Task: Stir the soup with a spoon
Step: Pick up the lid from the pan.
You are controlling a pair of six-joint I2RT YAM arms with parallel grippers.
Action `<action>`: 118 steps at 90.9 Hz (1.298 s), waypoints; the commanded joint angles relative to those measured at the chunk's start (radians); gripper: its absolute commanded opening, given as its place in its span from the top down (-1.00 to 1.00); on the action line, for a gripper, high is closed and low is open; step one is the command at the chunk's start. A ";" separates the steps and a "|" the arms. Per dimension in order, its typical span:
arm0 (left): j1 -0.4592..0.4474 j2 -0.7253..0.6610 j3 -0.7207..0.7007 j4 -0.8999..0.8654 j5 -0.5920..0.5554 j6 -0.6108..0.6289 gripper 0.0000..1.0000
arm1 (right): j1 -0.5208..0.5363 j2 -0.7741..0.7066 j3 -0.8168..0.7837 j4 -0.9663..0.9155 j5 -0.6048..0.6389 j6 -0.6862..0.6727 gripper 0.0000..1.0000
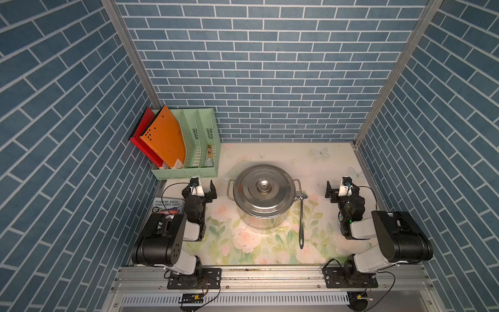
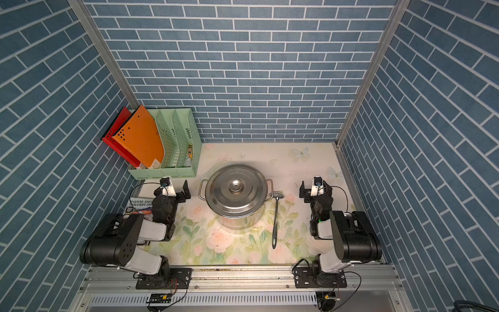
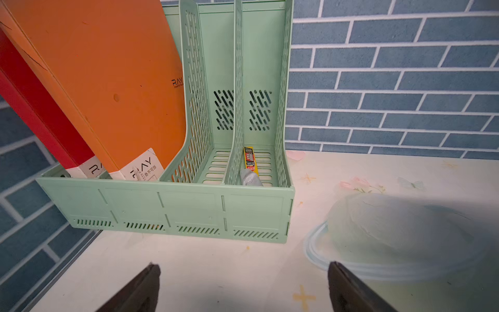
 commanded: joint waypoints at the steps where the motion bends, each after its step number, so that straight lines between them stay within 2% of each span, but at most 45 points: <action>1: 0.001 0.001 0.013 -0.001 0.007 0.006 -1.00 | -0.003 0.002 0.005 -0.006 -0.004 0.009 -0.99; 61: 0.007 -0.001 0.010 0.002 0.013 0.005 -1.00 | -0.003 0.002 0.007 -0.007 -0.006 0.011 -0.99; 68: 0.017 -0.028 0.024 -0.037 -0.051 -0.032 -1.00 | -0.003 -0.012 0.013 -0.037 0.010 0.018 -1.00; 78: 0.018 -0.184 0.131 -0.339 -0.262 -0.121 -1.00 | -0.003 -0.147 0.089 -0.291 0.089 0.052 -0.99; 83: 0.023 -0.265 0.216 -0.550 -0.390 -0.242 -1.00 | -0.003 -0.234 0.155 -0.479 0.119 0.082 -0.99; 88: 0.028 -0.331 0.288 -0.721 -0.418 -0.336 -1.00 | -0.003 -0.315 0.200 -0.607 0.120 0.116 -0.95; 94: 0.029 -0.404 0.359 -0.871 -0.378 -0.447 -1.00 | -0.003 -0.409 0.233 -0.729 0.114 0.164 -0.92; 100: 0.029 -0.466 0.419 -1.000 -0.273 -0.506 -1.00 | -0.003 -0.492 0.270 -0.863 0.099 0.201 -0.89; 109: 0.030 -0.515 0.507 -1.162 -0.055 -0.535 -1.00 | -0.003 -0.569 0.359 -1.102 0.032 0.227 -0.86; 118: 0.029 -0.514 0.617 -1.351 0.155 -0.538 -1.00 | -0.003 -0.566 0.497 -1.374 -0.060 0.239 -0.76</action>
